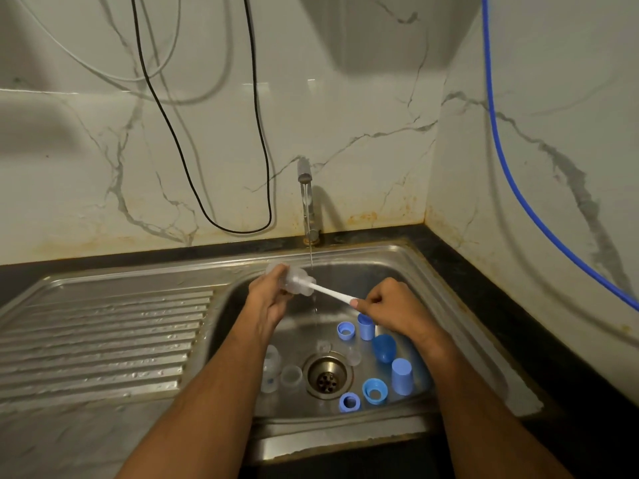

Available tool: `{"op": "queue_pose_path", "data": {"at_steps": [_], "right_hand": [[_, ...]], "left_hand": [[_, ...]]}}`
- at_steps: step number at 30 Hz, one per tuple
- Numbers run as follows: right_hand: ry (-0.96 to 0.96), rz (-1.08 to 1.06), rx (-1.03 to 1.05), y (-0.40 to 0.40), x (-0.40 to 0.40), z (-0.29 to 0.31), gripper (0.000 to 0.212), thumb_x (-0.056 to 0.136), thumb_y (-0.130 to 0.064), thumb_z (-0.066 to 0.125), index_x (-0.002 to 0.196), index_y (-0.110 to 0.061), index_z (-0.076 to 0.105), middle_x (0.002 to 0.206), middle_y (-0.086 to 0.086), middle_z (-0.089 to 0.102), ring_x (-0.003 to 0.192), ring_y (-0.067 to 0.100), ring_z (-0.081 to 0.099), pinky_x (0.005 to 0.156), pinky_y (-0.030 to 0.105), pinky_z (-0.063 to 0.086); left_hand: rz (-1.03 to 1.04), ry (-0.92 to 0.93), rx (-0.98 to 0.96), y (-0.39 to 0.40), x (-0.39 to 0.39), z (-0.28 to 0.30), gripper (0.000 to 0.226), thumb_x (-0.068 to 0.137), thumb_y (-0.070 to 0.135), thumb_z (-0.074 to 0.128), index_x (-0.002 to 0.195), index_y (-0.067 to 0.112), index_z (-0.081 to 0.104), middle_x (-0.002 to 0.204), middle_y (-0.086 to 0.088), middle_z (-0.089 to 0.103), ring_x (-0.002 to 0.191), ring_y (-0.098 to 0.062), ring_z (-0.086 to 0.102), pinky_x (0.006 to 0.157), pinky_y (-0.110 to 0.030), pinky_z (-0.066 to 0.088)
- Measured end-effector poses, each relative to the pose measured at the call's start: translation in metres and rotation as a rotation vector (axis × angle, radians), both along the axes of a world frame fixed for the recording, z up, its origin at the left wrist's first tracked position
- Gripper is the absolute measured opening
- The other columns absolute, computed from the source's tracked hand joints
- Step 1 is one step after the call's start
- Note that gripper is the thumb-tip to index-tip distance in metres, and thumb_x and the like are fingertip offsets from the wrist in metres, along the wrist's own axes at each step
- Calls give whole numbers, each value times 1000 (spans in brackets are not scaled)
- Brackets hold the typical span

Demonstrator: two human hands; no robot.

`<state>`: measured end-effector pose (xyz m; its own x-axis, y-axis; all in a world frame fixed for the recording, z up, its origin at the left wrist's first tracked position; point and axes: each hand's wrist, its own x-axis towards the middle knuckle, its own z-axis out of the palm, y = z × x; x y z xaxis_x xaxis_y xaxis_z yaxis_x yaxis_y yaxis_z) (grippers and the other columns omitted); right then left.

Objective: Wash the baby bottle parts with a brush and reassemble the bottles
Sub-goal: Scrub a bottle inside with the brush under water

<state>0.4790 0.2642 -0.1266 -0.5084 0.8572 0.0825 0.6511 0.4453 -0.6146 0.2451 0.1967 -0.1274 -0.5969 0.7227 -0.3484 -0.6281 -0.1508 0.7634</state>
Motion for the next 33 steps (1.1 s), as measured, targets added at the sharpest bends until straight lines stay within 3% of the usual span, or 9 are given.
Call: {"op": "queue_pose_path", "data": {"at_steps": [4, 7, 11, 15, 19, 24, 27, 29, 33], "right_hand": [[19, 84, 40, -7, -7, -4, 22, 91, -36, 72, 74, -21, 70, 60, -6, 63, 59, 6, 61, 59, 27, 51], [-68, 109, 245, -11, -15, 3, 15, 96, -35, 61, 83, -29, 64, 65, -8, 60, 64, 10, 59, 61, 30, 49], [-121, 118, 410, -1, -32, 12, 15, 100, -33, 55, 90, -28, 66, 67, -8, 57, 65, 11, 58, 66, 34, 53], [-134, 115, 403, 7, -42, -1, 15, 101, -34, 52, 97, -26, 65, 73, -6, 60, 66, 12, 58, 63, 31, 51], [-58, 194, 355, 12, -45, -2, 11, 101, -30, 58, 109, -28, 64, 80, -6, 63, 69, 8, 59, 61, 22, 45], [-16, 187, 250, 22, -41, 0, 19, 92, -26, 72, 111, -21, 71, 84, -7, 67, 74, 4, 61, 68, 24, 54], [-69, 122, 257, 25, -38, -3, 19, 99, -38, 63, 106, -22, 70, 77, -10, 60, 69, 3, 58, 60, 15, 42], [-86, 53, 343, 29, -35, -3, 28, 100, -48, 54, 109, -26, 69, 83, -6, 65, 75, 7, 60, 71, 25, 52], [-108, 67, 339, 26, -26, 4, 27, 98, -51, 57, 104, -28, 71, 78, -7, 64, 72, 6, 59, 72, 27, 51]], "left_hand": [[-1, -100, 89, 4, 0, 13, 53, 87, 16, 72, 133, 3, 49, 127, -23, 54, 101, -33, 63, 76, -49, 60], [23, -61, 105, 13, -7, 16, 36, 92, 21, 72, 115, 3, 51, 102, -17, 57, 84, -26, 62, 70, -43, 60], [91, -17, 104, 20, -16, 6, 29, 90, 16, 73, 108, 5, 53, 102, -13, 58, 90, -21, 62, 82, -43, 59], [37, 79, 129, 24, -28, -5, 46, 94, 23, 69, 130, 0, 53, 122, -19, 64, 104, -26, 68, 78, -36, 61], [10, 66, 218, 27, -37, 2, 18, 93, 7, 59, 110, 2, 54, 110, -22, 59, 97, -32, 66, 68, -40, 62], [81, -86, 252, 28, -44, 2, 16, 97, 17, 62, 107, 7, 54, 108, -20, 57, 109, -33, 60, 96, -54, 54], [76, -159, 278, 24, -38, 6, 31, 93, 17, 69, 114, 4, 50, 116, -22, 57, 108, -31, 62, 94, -55, 54], [64, -169, 304, 23, -36, 6, 38, 91, 16, 71, 120, 2, 50, 117, -22, 58, 103, -30, 65, 96, -52, 54], [2, -55, 340, 23, -33, 5, 22, 94, 14, 66, 105, 1, 51, 102, -23, 58, 90, -29, 63, 102, -55, 50]]}}
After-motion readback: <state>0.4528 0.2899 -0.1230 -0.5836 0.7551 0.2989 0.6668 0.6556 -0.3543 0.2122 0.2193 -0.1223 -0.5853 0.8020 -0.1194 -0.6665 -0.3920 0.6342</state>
